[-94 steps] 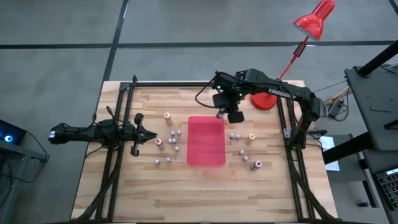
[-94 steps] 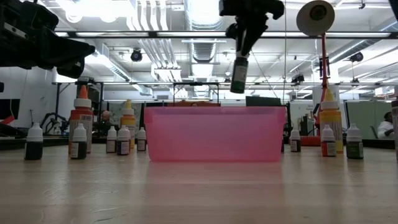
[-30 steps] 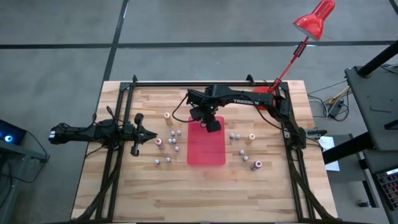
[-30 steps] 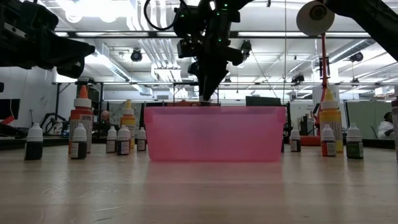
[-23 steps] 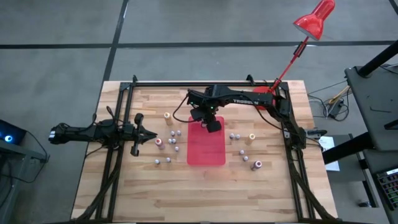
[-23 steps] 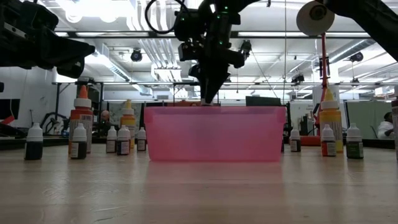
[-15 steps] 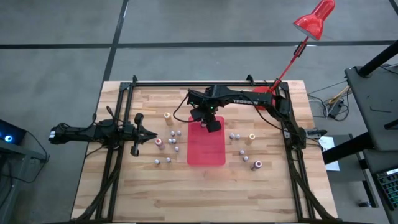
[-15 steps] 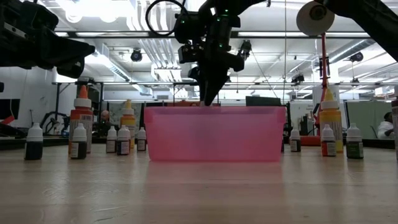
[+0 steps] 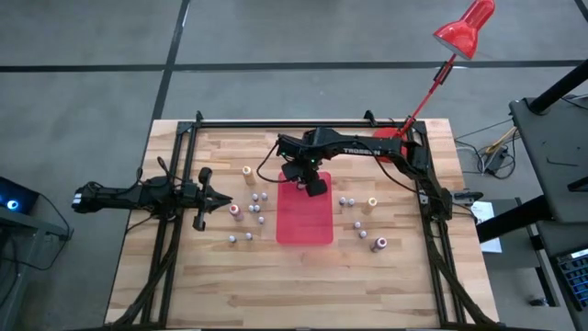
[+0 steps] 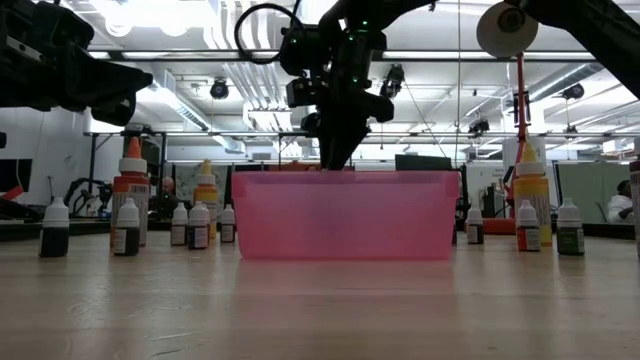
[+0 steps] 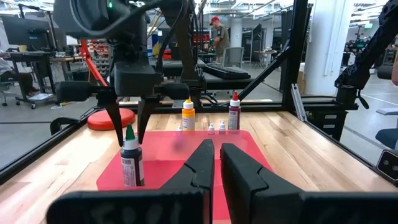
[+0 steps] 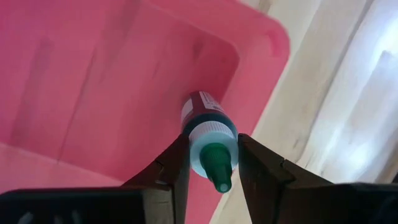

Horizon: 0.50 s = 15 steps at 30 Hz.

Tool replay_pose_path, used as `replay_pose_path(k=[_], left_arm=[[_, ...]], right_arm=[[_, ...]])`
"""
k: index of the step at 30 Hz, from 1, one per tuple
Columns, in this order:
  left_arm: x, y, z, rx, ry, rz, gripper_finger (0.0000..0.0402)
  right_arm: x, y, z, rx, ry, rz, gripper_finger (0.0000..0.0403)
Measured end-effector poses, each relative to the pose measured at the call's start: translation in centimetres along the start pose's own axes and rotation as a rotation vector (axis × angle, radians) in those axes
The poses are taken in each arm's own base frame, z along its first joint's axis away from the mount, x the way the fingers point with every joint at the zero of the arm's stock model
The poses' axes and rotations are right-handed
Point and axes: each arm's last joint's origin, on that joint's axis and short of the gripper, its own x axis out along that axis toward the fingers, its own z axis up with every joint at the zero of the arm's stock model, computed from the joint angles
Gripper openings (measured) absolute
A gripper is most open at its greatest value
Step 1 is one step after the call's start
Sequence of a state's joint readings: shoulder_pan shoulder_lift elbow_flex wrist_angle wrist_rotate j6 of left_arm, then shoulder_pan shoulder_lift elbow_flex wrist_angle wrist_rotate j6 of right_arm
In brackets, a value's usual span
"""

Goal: Pick & Place food coloring
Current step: Put the large green food coloring bottle into the red bin

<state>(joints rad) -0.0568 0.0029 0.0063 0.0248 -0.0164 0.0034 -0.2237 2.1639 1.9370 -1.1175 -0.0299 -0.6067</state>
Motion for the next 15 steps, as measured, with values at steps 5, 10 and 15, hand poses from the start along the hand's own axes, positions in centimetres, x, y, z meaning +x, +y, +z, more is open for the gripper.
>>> replay_pose_path(k=[5, 10, 15], left_arm=[[0.0, 0.0, 0.0, 0.0, 0.0, 0.0, 0.0003], [0.0, 0.0, 0.0, 0.0, 0.0, 0.0, 0.0003], [0.0, 0.0, 0.0, 0.0, 0.0, 0.0, 0.0003]], right_arm=[[0.26, 0.09, -0.15, -0.003, 0.005, 0.003, 0.0106], [0.28, 0.05, -0.09, -0.003, -0.001, -0.001, 0.0115], [0.35, -0.02, -0.01, -0.004, -0.007, -0.009, 0.0143]])
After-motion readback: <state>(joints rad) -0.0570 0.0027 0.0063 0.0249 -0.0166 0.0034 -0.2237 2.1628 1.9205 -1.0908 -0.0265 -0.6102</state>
